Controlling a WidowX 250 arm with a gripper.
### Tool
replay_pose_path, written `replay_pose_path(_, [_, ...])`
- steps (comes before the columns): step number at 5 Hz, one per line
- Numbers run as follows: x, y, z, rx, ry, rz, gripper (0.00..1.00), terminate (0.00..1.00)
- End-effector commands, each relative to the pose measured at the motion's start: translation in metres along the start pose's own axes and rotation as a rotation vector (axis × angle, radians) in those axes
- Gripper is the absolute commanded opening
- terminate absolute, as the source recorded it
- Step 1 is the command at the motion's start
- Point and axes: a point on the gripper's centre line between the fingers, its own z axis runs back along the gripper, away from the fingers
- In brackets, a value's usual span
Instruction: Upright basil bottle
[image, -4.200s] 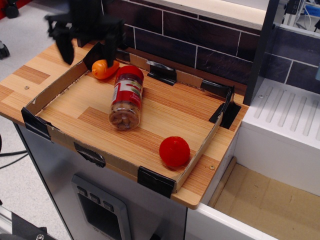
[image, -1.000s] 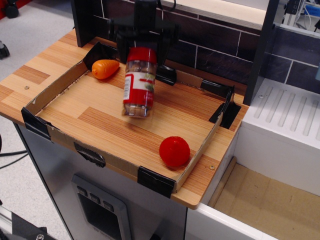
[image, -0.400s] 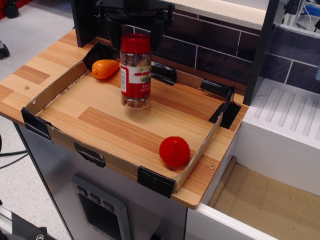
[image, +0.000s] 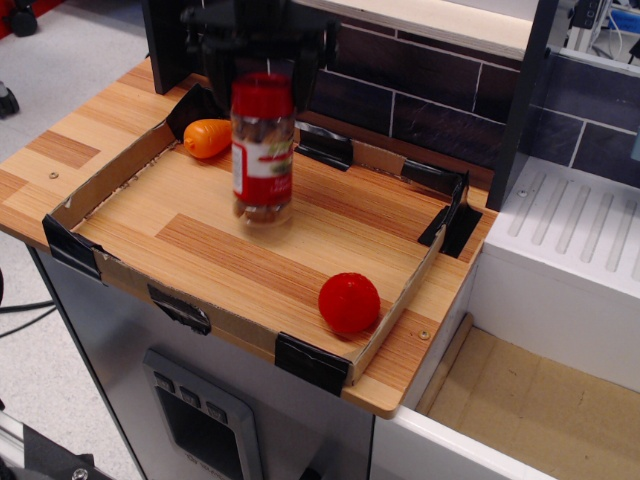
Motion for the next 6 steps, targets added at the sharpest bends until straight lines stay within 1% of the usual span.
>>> replay_pose_path(1, [0.003,0.006,0.029,-0.005,-0.082,-0.037,1.0,0.0])
replay_pose_path(2, [-0.001,0.009,0.034,0.003,-0.025,-0.035,1.0,0.0])
replay_pose_path(3, [0.001,0.011,0.049,0.01,0.027,0.024,1.0,0.0])
replay_pose_path(4, [0.003,0.01,0.07,0.001,0.007,0.041,1.0,0.0])
replay_pose_path(5, [0.003,0.01,0.07,0.001,0.007,0.041,1.0,0.0])
replay_pose_path(6, [0.003,0.01,0.07,0.001,0.007,0.041,1.0,1.0])
